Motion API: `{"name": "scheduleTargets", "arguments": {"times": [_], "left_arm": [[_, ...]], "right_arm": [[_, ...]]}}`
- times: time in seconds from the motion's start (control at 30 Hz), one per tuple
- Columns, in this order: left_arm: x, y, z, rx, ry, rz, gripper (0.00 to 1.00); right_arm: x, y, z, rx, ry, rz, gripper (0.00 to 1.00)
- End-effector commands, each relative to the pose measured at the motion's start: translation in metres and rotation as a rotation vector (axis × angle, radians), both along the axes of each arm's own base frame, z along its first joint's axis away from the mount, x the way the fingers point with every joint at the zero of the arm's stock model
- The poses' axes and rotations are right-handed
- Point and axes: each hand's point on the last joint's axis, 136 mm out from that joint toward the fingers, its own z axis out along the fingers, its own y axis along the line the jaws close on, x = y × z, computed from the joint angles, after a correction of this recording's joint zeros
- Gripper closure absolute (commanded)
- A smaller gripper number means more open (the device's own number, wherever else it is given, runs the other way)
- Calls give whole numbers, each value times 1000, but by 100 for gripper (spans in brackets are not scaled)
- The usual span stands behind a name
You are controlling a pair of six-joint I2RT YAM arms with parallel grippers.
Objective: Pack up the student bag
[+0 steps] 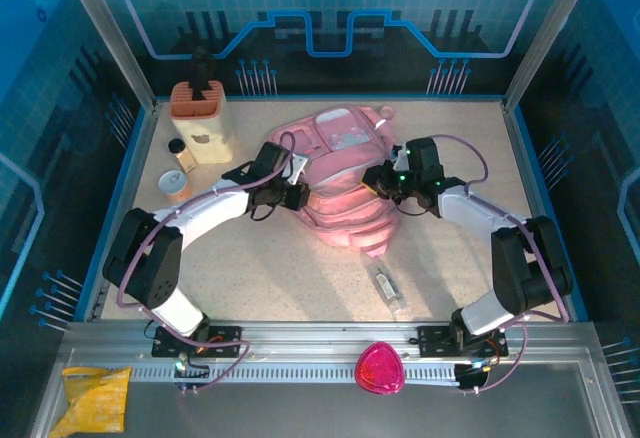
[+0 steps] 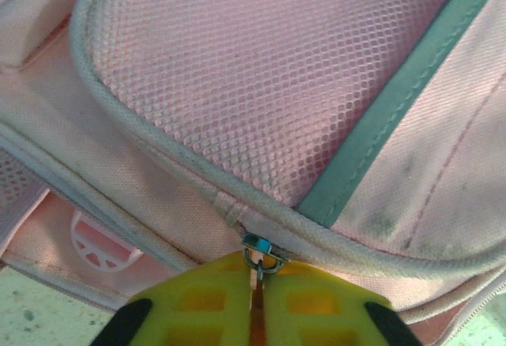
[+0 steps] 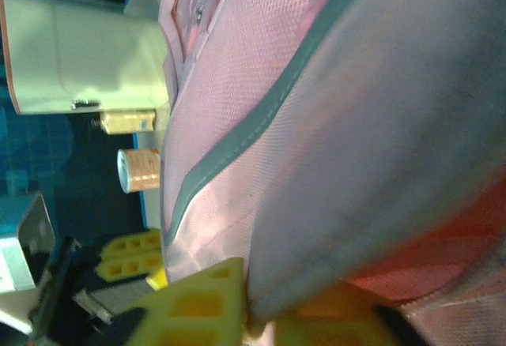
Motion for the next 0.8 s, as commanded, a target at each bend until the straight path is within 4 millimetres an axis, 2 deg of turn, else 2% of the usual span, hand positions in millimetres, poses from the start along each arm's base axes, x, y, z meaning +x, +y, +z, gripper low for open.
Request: {"name": "scheduleTargets", "arguments": {"times": [0.0,0.07,0.2,0.43,0.63,0.77], "left_arm": [[5,17,8,0,22,90,72],[-9,9,16,-62,42,88,55],[-35,-3,26,-134,47,118,42],[-73,-28,24,-314,122,242,38],[-96,-35,16,-346,151,270,35],[-102,-29,5,-360,169,312,34]], "right_arm": [[-18,-4,-2,-47,-22,27,73],[-31,-11,-5,-103,-18,44,63],[-65,-27,-16,-259,13,99,46],[-132,-46,-40,-537,98,199,24],[-193,-71,-57,-765,216,241,13],[-226,-73,-79,-758,299,276,5]]}}
